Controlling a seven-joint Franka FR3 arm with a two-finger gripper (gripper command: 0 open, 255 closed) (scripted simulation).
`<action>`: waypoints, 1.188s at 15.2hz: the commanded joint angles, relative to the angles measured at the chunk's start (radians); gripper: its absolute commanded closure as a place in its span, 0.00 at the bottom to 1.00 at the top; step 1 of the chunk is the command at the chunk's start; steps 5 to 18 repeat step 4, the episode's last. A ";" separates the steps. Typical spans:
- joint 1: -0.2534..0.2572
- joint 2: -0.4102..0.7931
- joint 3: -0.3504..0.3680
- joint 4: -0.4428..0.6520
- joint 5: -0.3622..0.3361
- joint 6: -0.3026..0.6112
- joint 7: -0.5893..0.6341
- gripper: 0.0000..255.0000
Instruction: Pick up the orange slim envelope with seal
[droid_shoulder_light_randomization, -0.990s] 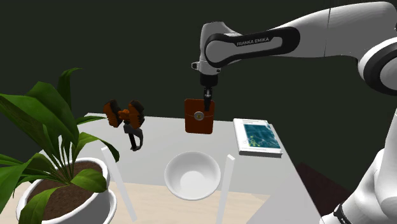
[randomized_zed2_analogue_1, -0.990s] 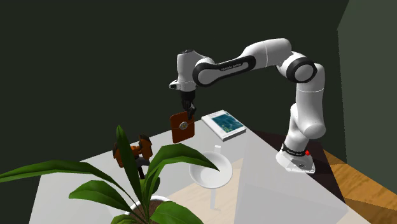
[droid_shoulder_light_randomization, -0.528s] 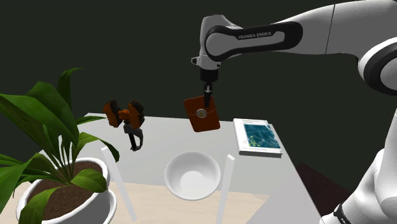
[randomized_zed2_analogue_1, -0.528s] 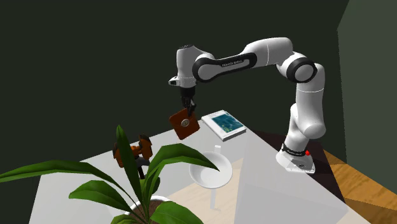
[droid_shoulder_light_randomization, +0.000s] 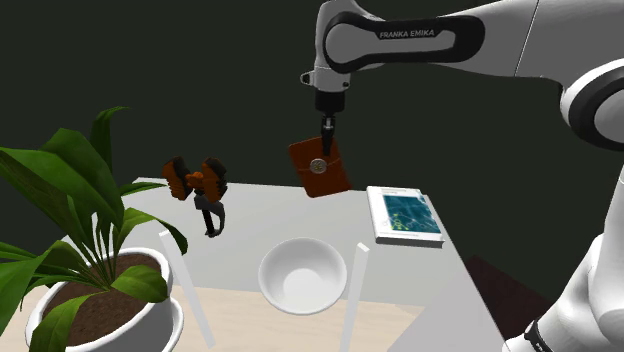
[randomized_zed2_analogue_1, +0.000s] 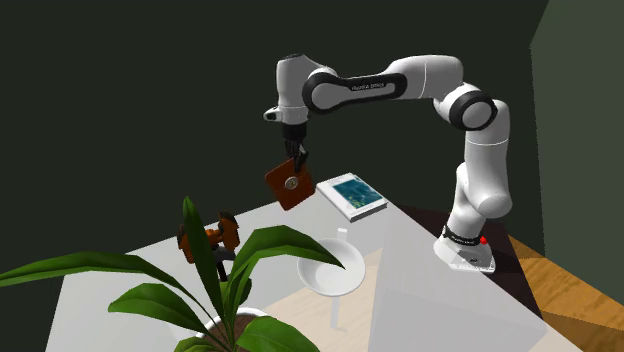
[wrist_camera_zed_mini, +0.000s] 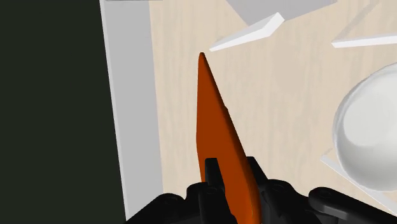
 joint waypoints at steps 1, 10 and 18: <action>0.001 0.005 0.000 0.034 -0.001 -0.029 0.002 1.00; 0.001 0.009 0.000 0.055 -0.001 -0.046 0.003 1.00; 0.001 0.009 0.000 0.055 -0.001 -0.046 0.003 1.00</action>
